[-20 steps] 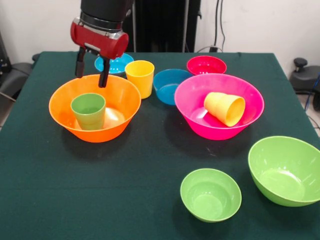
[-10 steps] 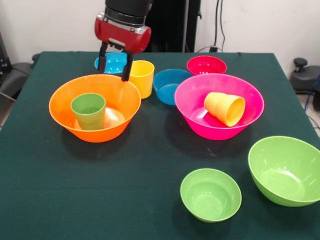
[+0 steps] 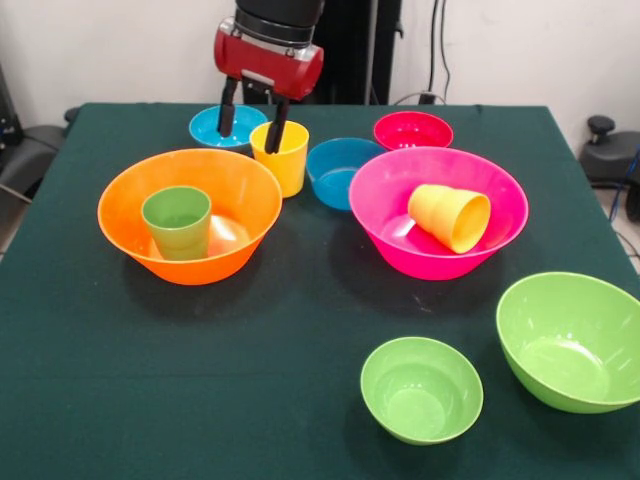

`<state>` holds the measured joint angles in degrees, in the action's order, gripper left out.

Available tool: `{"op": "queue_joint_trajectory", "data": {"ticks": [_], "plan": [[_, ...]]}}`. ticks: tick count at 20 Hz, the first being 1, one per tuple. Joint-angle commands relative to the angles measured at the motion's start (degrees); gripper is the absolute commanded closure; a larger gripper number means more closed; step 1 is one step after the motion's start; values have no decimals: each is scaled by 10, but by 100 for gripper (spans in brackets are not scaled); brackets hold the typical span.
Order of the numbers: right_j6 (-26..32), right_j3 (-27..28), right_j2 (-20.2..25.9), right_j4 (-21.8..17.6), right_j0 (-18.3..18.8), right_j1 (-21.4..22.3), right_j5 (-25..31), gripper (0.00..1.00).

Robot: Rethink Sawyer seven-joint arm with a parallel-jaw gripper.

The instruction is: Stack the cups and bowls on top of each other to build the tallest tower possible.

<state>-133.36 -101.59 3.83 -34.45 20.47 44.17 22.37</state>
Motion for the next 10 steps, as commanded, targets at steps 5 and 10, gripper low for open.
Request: {"op": "queue_joint_trajectory", "data": {"ticks": [5,10], "plan": [[-40,-37,-19,8,-61,-7,32,0],[-48,-33,-37,16,-83,-14,25,0]]}}
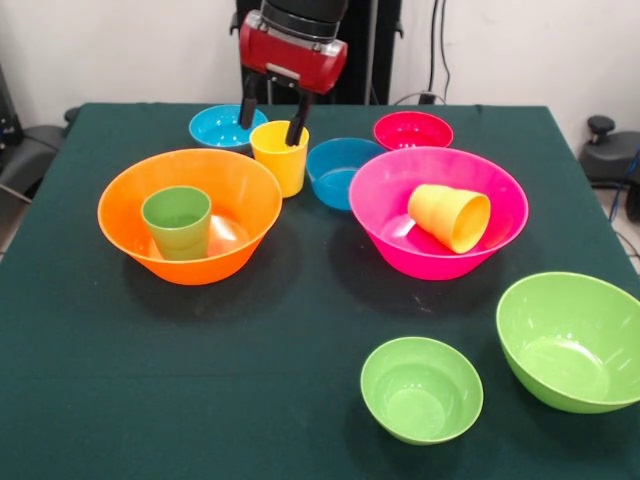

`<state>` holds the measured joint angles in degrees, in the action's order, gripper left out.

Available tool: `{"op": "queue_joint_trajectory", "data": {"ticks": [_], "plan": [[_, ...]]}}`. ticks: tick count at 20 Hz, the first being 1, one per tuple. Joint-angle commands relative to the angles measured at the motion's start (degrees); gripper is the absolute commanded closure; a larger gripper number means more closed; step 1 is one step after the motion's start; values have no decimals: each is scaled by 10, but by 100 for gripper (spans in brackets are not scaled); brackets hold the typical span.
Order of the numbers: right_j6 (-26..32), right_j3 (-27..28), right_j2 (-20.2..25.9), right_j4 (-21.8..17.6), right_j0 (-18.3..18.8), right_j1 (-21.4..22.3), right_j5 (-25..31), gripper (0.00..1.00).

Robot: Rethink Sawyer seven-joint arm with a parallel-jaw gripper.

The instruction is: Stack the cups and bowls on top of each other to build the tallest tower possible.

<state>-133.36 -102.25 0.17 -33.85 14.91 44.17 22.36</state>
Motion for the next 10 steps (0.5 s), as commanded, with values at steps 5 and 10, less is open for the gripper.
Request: {"op": "queue_joint_trajectory", "data": {"ticks": [5,10], "plan": [[-52,-26,-17,19,-46,-14,24,0],[-49,-19,-28,24,-52,-20,19,0]]}}
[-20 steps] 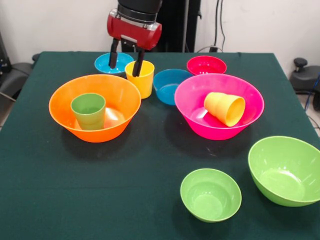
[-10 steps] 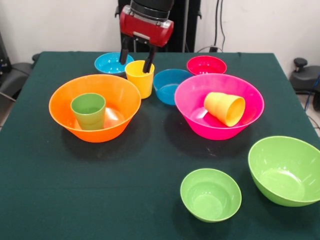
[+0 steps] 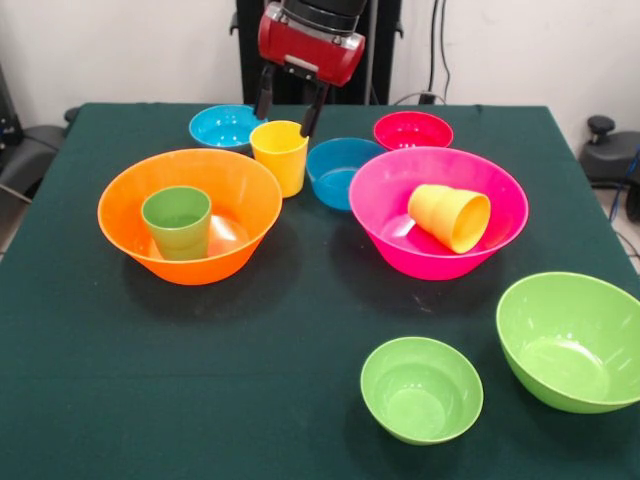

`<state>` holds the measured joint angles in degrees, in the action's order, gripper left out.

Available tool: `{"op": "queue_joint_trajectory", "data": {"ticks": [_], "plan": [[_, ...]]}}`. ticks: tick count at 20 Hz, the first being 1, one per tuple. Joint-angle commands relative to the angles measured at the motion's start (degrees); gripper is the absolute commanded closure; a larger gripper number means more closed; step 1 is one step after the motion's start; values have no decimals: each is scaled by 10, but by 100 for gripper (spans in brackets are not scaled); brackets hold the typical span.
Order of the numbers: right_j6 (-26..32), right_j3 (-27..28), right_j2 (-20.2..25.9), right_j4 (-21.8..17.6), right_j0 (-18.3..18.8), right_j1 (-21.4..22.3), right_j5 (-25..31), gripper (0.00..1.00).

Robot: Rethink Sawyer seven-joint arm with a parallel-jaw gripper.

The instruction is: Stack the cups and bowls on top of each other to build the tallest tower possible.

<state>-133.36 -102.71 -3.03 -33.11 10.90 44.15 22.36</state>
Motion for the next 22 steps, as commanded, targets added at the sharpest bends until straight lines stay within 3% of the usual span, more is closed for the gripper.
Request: {"op": "queue_joint_trajectory", "data": {"ticks": [1,22], "plan": [[-47,-14,3,18,-12,-20,19,0],[-47,30,-27,66,-57,-29,51,0]]}}
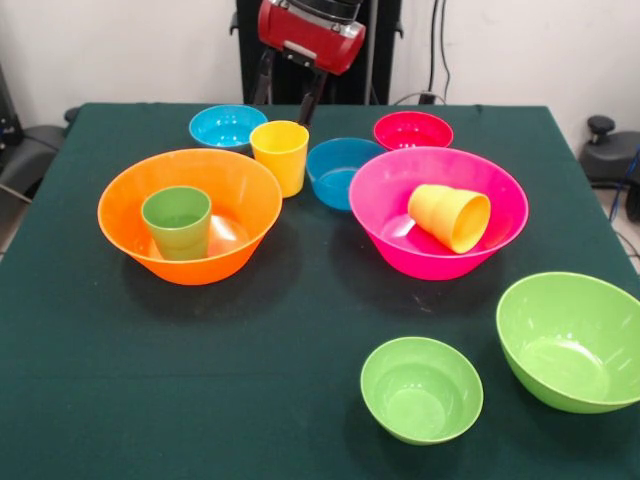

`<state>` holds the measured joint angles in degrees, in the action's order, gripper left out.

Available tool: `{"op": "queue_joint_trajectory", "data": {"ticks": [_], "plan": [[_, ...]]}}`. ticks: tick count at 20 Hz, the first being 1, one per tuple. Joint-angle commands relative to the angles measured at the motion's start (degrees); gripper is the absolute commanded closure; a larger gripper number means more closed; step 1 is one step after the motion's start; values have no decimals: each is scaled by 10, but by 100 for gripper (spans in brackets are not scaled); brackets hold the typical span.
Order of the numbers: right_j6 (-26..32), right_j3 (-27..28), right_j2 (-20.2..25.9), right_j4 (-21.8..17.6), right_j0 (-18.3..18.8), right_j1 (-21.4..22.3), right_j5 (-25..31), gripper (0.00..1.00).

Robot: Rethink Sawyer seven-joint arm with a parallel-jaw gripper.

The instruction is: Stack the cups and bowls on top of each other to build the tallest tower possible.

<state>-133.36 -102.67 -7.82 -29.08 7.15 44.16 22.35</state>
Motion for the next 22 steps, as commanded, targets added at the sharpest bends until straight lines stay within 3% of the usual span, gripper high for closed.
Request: {"op": "queue_joint_trajectory", "data": {"ticks": [1,22], "plan": [[-45,30,20,29,-21,-28,53,0],[-70,93,-22,102,-93,-60,98,0]]}}
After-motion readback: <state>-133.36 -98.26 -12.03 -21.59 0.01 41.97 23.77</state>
